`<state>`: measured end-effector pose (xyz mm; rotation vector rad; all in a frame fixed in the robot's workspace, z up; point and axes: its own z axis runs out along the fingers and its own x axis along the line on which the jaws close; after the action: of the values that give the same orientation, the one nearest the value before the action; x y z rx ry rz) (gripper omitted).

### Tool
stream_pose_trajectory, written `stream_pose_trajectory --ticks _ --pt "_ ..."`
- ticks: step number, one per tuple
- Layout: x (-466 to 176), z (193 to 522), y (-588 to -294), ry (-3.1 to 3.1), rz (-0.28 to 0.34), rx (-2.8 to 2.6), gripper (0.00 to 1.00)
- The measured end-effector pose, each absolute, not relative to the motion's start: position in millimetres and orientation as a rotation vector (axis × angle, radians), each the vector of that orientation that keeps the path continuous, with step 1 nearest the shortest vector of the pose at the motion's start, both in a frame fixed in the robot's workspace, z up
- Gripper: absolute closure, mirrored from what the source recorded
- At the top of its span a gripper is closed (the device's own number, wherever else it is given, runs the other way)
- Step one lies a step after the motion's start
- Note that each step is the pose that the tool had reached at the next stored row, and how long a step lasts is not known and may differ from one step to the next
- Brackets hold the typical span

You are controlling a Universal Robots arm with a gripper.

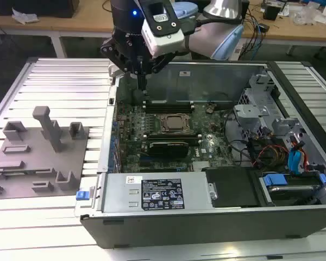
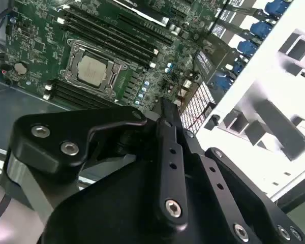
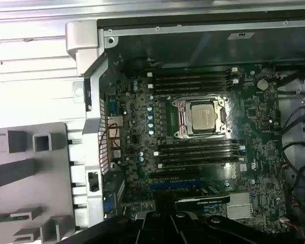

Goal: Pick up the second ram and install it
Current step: 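Reach for the second ram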

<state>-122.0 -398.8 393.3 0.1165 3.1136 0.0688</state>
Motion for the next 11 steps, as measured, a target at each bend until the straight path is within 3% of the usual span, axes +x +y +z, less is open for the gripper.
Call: stream_pose_trajectory --ticks 11 --pt "-210 393 -399 3.112 0.069 0.116 0.89"
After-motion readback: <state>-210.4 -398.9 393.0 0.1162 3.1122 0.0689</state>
